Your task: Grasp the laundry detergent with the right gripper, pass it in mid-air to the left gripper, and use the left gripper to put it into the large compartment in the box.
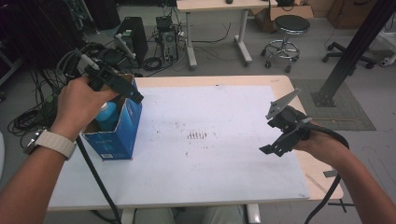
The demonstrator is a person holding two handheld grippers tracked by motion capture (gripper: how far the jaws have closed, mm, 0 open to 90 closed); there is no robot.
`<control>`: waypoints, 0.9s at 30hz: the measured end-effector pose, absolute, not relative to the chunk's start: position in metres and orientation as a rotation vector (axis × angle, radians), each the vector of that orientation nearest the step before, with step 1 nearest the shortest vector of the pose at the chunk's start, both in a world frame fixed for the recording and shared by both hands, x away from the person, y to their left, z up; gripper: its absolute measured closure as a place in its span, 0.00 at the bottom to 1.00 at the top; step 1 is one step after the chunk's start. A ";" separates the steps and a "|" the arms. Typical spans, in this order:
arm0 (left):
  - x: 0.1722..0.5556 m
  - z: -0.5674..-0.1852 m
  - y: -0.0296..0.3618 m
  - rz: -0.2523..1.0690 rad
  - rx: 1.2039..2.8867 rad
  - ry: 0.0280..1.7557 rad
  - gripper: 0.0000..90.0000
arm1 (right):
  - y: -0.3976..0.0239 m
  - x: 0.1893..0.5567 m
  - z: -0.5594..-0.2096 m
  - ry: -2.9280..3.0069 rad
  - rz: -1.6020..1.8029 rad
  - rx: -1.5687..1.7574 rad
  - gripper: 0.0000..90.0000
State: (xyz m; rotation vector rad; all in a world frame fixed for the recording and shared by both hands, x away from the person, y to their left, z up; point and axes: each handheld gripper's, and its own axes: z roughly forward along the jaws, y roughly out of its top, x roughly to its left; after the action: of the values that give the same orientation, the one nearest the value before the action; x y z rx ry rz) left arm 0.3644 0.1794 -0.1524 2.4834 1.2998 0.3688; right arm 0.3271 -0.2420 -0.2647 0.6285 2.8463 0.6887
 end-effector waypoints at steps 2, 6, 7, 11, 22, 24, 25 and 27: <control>0.365 -0.151 0.175 0.361 2.499 1.273 0.08 | -0.241 0.327 -0.262 2.845 0.683 0.629 0.07; 0.369 -0.150 0.164 0.348 2.529 1.222 0.08 | -0.238 0.327 -0.258 2.844 0.671 0.623 0.07; 0.370 -0.149 0.161 0.349 2.542 1.205 0.08 | -0.237 0.328 -0.258 2.846 0.667 0.620 0.06; 0.376 -0.150 0.151 0.337 2.564 1.156 0.08 | -0.233 0.330 -0.255 2.847 0.657 0.615 0.06; 0.390 -0.161 0.121 0.288 2.665 0.959 0.07 | -0.225 0.338 -0.245 2.845 0.628 0.599 0.06; 0.393 -0.162 0.117 0.281 2.685 0.934 0.07 | -0.225 0.340 -0.245 2.845 0.624 0.601 0.06; 0.395 -0.163 0.115 0.275 2.688 0.924 0.07 | -0.224 0.341 -0.245 2.844 0.624 0.603 0.06; 0.397 -0.165 0.111 0.269 2.702 0.899 0.07 | -0.224 0.342 -0.246 2.847 0.619 0.603 0.06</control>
State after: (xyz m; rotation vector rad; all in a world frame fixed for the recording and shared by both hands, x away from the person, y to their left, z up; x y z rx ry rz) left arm 0.3971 0.1106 -0.1650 2.7022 0.8991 0.2686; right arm 0.3419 -0.2237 -0.2464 0.6028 2.8468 0.6193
